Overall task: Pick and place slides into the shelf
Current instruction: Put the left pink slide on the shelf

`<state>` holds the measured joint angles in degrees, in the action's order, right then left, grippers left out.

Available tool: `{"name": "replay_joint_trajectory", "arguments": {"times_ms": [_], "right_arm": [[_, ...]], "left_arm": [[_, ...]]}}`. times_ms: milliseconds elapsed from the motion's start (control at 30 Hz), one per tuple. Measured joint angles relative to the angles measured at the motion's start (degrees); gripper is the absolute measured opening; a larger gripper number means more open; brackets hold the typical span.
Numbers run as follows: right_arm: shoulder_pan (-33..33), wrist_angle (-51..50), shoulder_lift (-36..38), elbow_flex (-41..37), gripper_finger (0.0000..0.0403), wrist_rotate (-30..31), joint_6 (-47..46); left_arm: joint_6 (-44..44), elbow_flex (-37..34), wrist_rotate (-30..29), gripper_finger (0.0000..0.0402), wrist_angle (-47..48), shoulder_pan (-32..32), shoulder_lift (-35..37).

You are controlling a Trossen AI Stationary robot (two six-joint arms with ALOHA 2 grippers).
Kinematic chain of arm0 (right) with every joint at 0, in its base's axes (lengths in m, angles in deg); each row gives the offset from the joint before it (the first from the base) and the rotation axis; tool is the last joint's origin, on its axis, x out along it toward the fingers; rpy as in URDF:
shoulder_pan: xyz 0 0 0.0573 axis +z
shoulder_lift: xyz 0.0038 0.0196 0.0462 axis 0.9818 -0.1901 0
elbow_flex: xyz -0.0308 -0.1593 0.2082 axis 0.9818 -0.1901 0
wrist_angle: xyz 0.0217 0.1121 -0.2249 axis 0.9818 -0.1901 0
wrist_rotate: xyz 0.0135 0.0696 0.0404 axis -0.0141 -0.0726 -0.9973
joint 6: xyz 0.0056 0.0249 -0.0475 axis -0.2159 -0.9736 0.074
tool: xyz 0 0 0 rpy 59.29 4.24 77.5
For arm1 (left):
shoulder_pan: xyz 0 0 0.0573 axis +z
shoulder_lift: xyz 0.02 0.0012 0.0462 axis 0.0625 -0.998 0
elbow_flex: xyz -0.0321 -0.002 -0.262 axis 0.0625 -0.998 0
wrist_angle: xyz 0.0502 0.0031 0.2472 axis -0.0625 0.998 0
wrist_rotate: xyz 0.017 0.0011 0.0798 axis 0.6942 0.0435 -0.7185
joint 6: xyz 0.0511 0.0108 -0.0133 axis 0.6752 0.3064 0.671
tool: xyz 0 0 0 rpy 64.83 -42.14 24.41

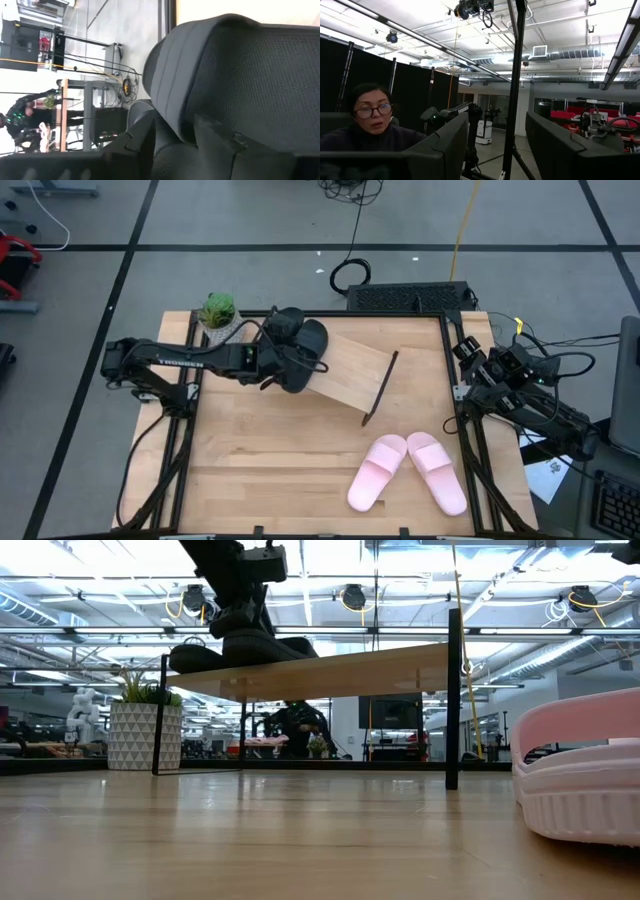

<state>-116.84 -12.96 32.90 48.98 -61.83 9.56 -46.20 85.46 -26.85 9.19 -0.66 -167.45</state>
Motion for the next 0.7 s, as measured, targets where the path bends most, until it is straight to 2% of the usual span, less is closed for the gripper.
{"name": "replay_joint_trajectory", "arguments": {"times_ms": [167, 333, 533, 700], "right_arm": [[0.0, 0.0, 0.0, 0.0, 0.0187, 0.0, 0.0], [0.0, 0.0, 0.0, 0.0, 0.0187, 0.0, 0.0], [0.0, 0.0, 0.0, 0.0, 0.0187, -1.8, -0.4], [0.0, 0.0, 0.0, 0.0, 0.0187, -6.4, -0.4]], "left_arm": [[0.3, 2.6, -0.4, 0.0156, 0.0, -1.3, 0.0], [3.4, 8.1, -3.7, 0.0157, 0.0, -4.3, 0.0], [2.1, 15.6, -4.5, 0.0157, 0.0, -11.0, 0.0], [-1.9, 16.9, -2.3, 0.0157, 0.0, -18.6, 0.1]]}}
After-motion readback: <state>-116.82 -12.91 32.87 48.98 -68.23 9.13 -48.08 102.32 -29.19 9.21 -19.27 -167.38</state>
